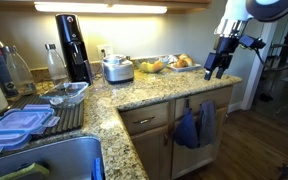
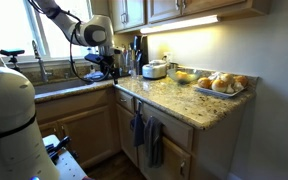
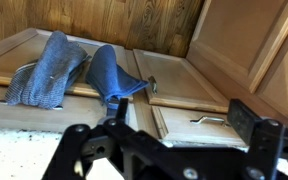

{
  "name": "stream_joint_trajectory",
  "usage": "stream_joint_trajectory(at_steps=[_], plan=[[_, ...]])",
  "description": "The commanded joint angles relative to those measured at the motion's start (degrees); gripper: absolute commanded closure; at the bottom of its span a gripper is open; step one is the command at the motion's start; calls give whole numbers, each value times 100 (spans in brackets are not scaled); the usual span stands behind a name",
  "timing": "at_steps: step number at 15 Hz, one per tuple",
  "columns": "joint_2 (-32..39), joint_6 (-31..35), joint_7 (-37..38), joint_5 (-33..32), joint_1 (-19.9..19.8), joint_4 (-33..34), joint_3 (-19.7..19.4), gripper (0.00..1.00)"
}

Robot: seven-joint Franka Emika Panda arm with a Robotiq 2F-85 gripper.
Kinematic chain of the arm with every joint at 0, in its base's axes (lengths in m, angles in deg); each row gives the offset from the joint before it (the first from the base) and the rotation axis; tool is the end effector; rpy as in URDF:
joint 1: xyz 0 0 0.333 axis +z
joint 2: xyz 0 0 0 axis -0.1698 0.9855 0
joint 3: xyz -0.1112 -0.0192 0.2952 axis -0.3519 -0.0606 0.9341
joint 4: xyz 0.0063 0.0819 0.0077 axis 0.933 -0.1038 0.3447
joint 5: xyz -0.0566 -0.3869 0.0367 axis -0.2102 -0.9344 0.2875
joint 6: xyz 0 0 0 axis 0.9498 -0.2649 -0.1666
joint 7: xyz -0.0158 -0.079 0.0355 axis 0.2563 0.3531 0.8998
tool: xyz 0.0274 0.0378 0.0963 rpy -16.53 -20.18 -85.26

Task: Put one of the left towels on the counter

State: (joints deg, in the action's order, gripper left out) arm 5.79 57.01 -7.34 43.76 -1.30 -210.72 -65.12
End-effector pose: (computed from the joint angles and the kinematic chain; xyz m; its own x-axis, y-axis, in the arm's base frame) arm 0.4308 0.1423 0.3909 0.9877 0.0099 0.1559 0.0335 -0.9882 -0.1492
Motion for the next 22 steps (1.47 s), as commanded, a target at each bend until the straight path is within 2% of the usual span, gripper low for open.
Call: stream_joint_trajectory(at_steps=[1, 5, 7, 8, 13, 14, 18, 22], plan=[[585, 733, 358, -196, -126, -117, 10, 0], [1200, 1375, 986, -740, -234, -80, -3, 0], [1293, 1066, 1164, -1008, -225, 59, -54, 0], [1269, 1195, 884, -766, -152, -23, -69, 0], [1337, 1195, 891, -784, -139, 13, -75, 0], [1428, 1622, 1182, -1279, -161, -102, -54, 0], [2012, 2152, 1231, -1706, -152, -80, -145, 0], [2636, 2608, 1573, -2303, 25, -5, -532, 0]])
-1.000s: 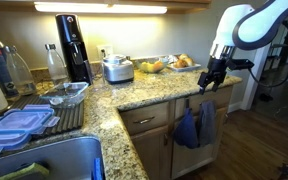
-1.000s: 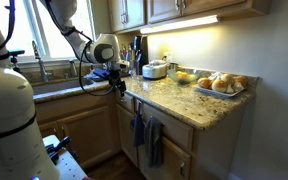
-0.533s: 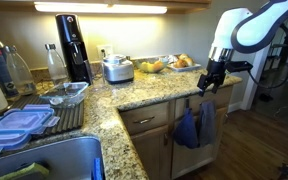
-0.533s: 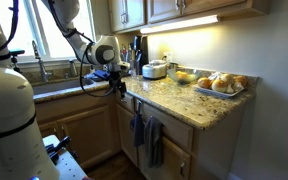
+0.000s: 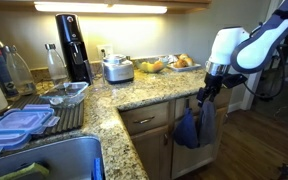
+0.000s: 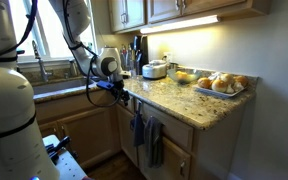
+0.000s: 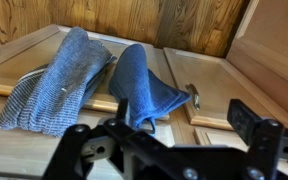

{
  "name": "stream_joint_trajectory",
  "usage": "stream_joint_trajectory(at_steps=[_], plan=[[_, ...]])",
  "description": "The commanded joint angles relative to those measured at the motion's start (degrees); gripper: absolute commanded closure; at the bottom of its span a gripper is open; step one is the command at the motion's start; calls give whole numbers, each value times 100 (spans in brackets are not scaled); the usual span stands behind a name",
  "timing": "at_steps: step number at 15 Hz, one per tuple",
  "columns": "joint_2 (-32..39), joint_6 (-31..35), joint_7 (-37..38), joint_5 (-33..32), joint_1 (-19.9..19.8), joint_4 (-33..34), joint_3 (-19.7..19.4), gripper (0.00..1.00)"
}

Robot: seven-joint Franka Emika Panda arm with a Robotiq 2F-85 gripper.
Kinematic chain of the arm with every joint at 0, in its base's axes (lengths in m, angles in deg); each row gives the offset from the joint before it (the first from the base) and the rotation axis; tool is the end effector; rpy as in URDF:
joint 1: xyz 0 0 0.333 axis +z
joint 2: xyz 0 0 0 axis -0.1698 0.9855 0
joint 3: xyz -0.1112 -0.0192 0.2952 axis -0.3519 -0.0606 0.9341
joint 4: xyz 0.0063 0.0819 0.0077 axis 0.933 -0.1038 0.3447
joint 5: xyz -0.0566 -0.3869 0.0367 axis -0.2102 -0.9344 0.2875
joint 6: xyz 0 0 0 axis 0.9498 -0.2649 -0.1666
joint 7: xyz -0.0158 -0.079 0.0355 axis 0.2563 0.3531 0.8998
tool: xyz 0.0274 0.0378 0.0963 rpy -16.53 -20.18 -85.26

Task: Put one of the left towels on the counter

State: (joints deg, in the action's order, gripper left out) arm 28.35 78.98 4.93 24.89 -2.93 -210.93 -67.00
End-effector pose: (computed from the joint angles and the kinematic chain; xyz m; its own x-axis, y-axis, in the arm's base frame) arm 0.4639 0.1286 0.2462 0.9849 -0.0010 0.1734 0.0039 -0.9996 -0.0283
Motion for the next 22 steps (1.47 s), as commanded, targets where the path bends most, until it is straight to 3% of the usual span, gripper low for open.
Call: stream_joint_trajectory(at_steps=[1, 6, 13, 22], plan=[[515, 538, 340, -454, 246, 42, -450, 0], [1111, 1223, 163, -247, 668, 125, -965, 0], [1206, 1052, -165, 79, 572, 196, -825, 0], [2070, 1977, -476, 488, 668, 367, -892, 0]])
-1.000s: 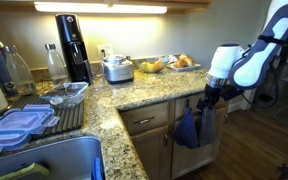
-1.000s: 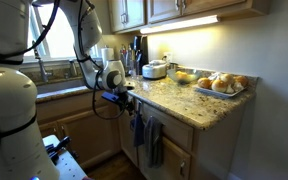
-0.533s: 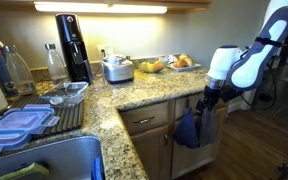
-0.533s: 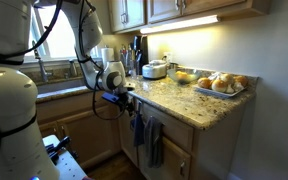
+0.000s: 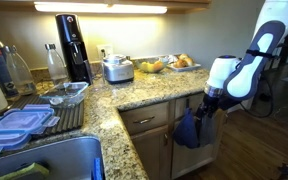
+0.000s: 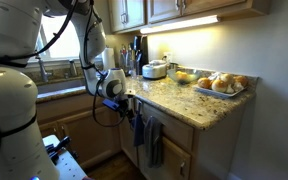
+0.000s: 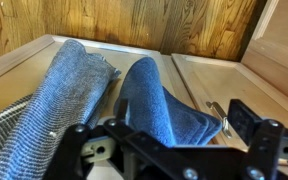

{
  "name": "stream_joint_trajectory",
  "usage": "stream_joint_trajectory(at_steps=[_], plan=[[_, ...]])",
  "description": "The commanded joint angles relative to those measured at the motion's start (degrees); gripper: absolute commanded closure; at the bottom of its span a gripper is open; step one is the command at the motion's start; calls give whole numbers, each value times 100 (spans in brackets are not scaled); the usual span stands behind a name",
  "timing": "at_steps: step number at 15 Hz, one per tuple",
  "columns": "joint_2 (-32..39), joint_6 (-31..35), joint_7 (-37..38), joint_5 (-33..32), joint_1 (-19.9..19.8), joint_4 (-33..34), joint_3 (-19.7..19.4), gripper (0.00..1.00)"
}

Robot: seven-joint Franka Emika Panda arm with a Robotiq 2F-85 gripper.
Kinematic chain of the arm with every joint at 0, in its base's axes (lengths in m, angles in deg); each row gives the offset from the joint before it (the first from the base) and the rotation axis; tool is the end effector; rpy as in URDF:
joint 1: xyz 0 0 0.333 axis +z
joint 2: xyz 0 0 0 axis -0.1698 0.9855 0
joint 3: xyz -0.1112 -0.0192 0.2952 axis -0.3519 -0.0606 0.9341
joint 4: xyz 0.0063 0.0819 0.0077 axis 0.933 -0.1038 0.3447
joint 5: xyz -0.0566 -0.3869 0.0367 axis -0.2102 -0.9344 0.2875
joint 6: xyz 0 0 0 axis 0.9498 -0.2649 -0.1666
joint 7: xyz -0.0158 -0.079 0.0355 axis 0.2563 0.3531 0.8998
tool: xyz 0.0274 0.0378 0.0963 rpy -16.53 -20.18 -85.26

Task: Put one of the left towels on the counter

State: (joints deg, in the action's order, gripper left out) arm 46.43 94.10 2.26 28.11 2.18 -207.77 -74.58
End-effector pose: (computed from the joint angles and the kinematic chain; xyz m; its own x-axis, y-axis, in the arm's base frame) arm 0.4719 0.1071 0.1378 0.9844 -0.0444 0.1700 -0.0374 -0.9983 -0.0438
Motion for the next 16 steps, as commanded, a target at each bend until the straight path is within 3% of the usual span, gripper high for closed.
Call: stream_joint_trajectory(at_steps=[1, 9, 16], plan=[[355, 588, -249, 192, 205, 77, -178, 0], [1319, 1348, -457, 903, 1323, 540, -1042, 0], [1784, 1331, -536, 1233, 1819, 1057, -1427, 3]])
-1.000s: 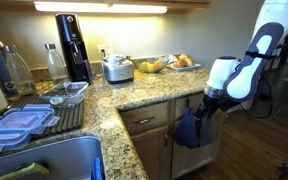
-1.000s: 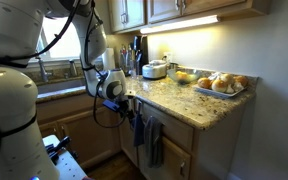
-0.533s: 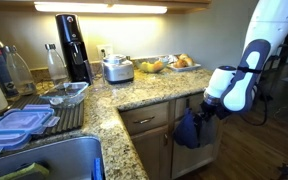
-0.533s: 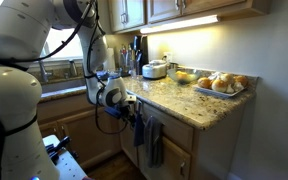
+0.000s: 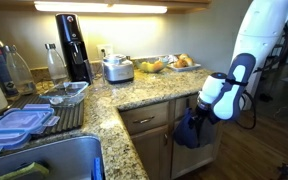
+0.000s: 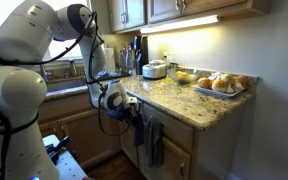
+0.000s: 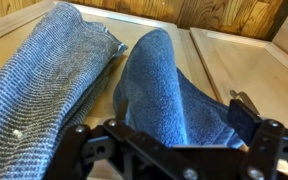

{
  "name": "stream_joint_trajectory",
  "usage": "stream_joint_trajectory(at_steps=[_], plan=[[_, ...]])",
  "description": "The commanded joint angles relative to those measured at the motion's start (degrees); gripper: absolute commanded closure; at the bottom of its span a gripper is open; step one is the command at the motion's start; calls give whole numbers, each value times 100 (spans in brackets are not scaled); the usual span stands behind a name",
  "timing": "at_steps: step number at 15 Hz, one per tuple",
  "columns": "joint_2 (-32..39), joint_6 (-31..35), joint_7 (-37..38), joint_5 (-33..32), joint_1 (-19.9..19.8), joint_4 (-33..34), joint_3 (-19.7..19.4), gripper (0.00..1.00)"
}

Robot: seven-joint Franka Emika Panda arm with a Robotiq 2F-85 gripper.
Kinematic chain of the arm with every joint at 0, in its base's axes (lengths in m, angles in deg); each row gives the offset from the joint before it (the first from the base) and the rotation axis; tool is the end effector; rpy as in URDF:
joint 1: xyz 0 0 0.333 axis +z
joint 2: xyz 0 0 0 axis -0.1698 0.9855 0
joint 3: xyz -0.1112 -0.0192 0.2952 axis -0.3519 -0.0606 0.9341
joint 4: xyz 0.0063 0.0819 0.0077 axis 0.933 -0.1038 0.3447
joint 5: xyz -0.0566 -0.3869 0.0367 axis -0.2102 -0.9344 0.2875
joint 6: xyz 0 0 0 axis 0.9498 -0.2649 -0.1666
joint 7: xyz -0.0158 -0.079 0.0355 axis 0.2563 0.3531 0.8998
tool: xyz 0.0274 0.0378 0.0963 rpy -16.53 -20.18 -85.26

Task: Put one of the left towels on the counter

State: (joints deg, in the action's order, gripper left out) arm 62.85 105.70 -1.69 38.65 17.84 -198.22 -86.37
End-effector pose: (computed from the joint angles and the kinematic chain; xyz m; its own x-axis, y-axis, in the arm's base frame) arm 0.4993 0.1202 0.0687 0.9541 -0.0123 0.2992 -0.0276 -0.9985 0.0470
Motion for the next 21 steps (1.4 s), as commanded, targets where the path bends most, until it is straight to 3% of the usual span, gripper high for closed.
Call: stream_joint_trajectory(at_steps=[1, 2, 12, 16, 21], plan=[[181, 169, -144, 190, 287, 151, -289, 13], [230, 171, -146, 200, 310, 203, -326, 27], [328, 250, -151, 240, 416, 320, -478, 92], [203, 189, -185, 221, 374, 229, -436, 97], [-267, 37, -553, -55, -78, -93, -5, 93]])
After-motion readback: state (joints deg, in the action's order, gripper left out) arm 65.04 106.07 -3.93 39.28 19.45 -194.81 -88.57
